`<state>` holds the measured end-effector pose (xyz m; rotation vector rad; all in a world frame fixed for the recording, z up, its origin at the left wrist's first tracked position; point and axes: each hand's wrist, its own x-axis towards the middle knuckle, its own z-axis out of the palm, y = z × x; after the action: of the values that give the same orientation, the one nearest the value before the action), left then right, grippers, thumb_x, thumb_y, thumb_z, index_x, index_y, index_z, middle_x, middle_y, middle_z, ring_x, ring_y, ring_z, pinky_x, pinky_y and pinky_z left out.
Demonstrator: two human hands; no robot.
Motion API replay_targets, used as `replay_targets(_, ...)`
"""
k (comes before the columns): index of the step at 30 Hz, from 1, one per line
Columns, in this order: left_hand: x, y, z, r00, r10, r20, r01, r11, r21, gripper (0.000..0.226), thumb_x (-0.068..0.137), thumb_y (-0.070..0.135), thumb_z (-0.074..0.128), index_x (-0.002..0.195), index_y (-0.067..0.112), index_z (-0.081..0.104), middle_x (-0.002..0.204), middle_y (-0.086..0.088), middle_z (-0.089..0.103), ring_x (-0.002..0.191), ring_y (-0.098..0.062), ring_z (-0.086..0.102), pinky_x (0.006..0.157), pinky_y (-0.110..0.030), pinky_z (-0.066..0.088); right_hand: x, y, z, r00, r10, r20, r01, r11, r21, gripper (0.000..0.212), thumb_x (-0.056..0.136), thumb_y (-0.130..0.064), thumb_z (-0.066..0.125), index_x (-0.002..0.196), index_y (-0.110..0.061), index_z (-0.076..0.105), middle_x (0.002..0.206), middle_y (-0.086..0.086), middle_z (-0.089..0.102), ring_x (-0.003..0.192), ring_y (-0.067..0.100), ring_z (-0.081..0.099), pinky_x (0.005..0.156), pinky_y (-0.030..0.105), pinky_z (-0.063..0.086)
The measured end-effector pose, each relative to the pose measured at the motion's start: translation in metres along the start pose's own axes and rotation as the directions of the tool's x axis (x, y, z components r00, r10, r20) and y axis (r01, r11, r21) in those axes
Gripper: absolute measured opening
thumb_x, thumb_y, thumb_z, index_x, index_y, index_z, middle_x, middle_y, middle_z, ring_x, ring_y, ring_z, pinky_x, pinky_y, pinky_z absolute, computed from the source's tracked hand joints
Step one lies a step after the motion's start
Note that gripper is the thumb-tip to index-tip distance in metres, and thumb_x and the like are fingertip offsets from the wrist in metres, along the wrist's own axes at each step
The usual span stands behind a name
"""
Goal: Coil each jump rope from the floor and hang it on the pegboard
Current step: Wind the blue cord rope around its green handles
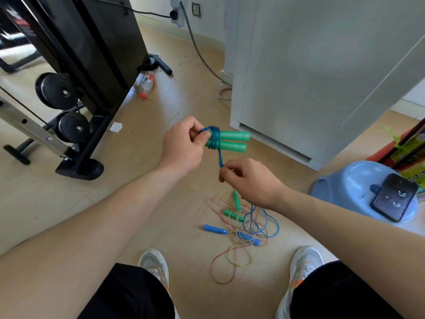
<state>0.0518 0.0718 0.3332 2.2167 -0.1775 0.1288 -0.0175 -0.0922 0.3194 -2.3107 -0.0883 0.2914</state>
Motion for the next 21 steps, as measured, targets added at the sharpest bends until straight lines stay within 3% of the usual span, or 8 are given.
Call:
replay_targets(2, -0.003, 0.002, 0.0, 0.999, 0.034, -0.004, -0.034, 0.996, 0.08, 0.015, 0.093, 0.017, 0.065, 0.08, 0.017, 0.056, 0.067, 0.011, 0.056, 0.062, -0.003, 0.05, 0.058, -0.014, 0.036, -0.004, -0.01, -0.005, 0.999, -0.046, -0.018, 0.045, 0.997, -0.068, 0.027, 0.094, -0.034, 0.055, 0.077, -0.016, 0.065, 0.051, -0.003, 0.042, 0.051, 0.012, 0.041, 0.047, 0.019, 0.032)
replay_targets(6, -0.006, 0.0, 0.0, 0.993, 0.113, 0.038, -0.117, 0.983, 0.138, 0.014, 0.092, 0.016, 0.065, 0.081, 0.015, 0.057, 0.067, 0.004, 0.059, 0.065, -0.015, 0.053, 0.061, -0.024, 0.038, -0.003, -0.018, -0.018, 0.993, -0.107, -0.051, 0.102, 0.989, -0.106, 0.035, 0.093, -0.034, 0.057, 0.076, -0.004, 0.061, 0.057, 0.005, 0.039, 0.054, 0.016, 0.032, 0.049, 0.028, 0.027)
replay_targets(10, -0.007, 0.003, 0.0, 0.968, 0.16, 0.192, -0.187, 0.973, 0.132, 0.016, 0.092, 0.017, 0.067, 0.081, 0.014, 0.058, 0.069, 0.002, 0.063, 0.066, -0.018, 0.057, 0.062, -0.031, 0.044, 0.0, -0.016, -0.037, 0.992, -0.091, -0.086, 0.083, 0.992, -0.091, 0.028, 0.093, -0.036, 0.059, 0.079, -0.016, 0.072, 0.055, -0.001, 0.045, 0.049, 0.011, 0.037, 0.05, 0.026, 0.031)
replay_targets(15, -0.011, 0.014, 0.0, 0.922, 0.202, 0.331, -0.242, 0.967, 0.084, 0.015, 0.091, 0.015, 0.07, 0.081, 0.017, 0.059, 0.069, 0.008, 0.062, 0.064, -0.009, 0.056, 0.059, -0.019, 0.041, 0.007, -0.001, -0.057, 0.987, -0.106, -0.122, 0.092, 0.989, -0.115, 0.027, 0.094, -0.039, 0.062, 0.073, -0.024, 0.068, 0.054, -0.005, 0.047, 0.05, 0.011, 0.038, 0.054, 0.027, 0.034)
replay_targets(21, -0.009, 0.017, -0.01, 0.865, 0.228, 0.448, -0.26, 0.965, 0.012, 0.017, 0.092, 0.016, 0.069, 0.081, 0.023, 0.058, 0.071, 0.007, 0.061, 0.064, -0.005, 0.051, 0.062, -0.019, 0.041, 0.017, 0.017, -0.069, 0.987, -0.107, -0.122, 0.105, 0.994, -0.024, 0.035, 0.083, -0.047, 0.075, 0.076, -0.013, 0.069, 0.056, -0.004, 0.048, 0.049, 0.007, 0.035, 0.05, 0.021, 0.031)
